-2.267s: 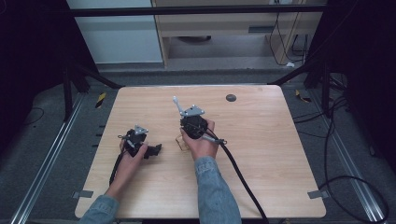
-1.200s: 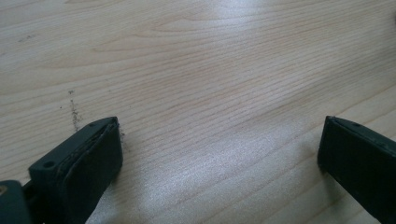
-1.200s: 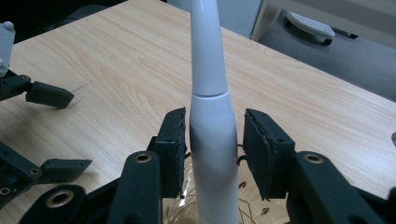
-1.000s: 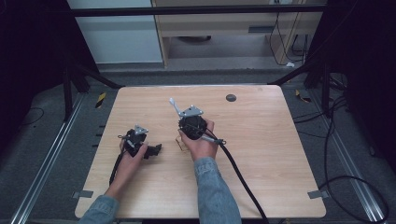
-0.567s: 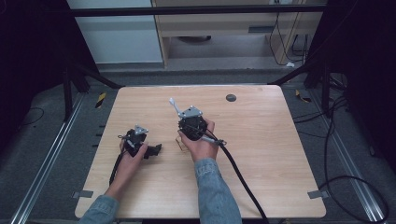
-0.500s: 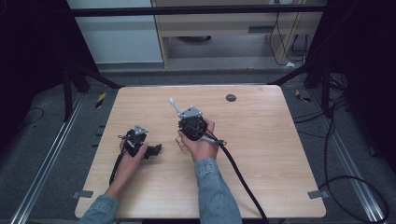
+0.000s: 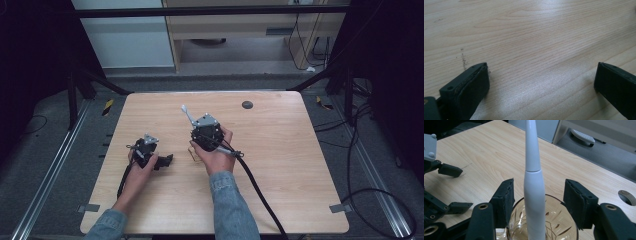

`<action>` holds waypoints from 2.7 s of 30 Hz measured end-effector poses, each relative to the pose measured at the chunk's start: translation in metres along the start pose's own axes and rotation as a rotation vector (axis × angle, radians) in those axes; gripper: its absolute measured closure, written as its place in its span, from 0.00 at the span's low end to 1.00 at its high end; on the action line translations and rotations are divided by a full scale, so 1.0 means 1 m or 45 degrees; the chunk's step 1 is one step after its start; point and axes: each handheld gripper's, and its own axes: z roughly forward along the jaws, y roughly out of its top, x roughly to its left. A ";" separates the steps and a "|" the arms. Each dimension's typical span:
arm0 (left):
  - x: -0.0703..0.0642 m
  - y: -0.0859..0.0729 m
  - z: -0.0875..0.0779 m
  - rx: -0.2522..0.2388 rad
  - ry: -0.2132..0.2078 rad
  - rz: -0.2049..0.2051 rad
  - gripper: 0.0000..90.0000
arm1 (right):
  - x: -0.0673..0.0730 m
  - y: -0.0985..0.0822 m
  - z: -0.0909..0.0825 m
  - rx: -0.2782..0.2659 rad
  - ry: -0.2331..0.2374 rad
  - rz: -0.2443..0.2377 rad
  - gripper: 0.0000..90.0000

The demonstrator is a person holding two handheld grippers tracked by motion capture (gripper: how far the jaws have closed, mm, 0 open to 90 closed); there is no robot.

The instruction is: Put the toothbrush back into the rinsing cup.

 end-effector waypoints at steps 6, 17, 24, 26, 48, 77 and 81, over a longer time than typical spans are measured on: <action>0.000 0.000 0.000 0.000 0.000 0.000 0.00 | -0.001 0.000 -0.001 0.003 -0.008 0.007 0.39; 0.000 0.000 0.000 0.000 0.000 0.000 0.00 | -0.003 0.001 -0.005 0.014 0.000 0.009 0.28; 0.000 0.000 0.000 0.000 0.000 0.000 0.00 | -0.008 0.000 -0.007 0.020 0.022 0.018 0.18; 0.000 0.000 0.000 0.000 0.000 0.000 0.00 | -0.009 0.000 -0.006 0.035 0.025 0.018 0.15; 0.000 0.000 0.000 0.000 0.000 0.001 0.00 | -0.024 -0.009 -0.016 0.022 -0.043 0.051 0.07; 0.001 0.001 0.000 0.009 0.001 0.015 0.00 | -0.071 -0.039 -0.036 0.085 -0.152 0.121 0.08; 0.001 0.001 0.000 0.009 0.001 0.015 0.00 | -0.076 -0.042 -0.032 0.151 -0.158 0.080 0.08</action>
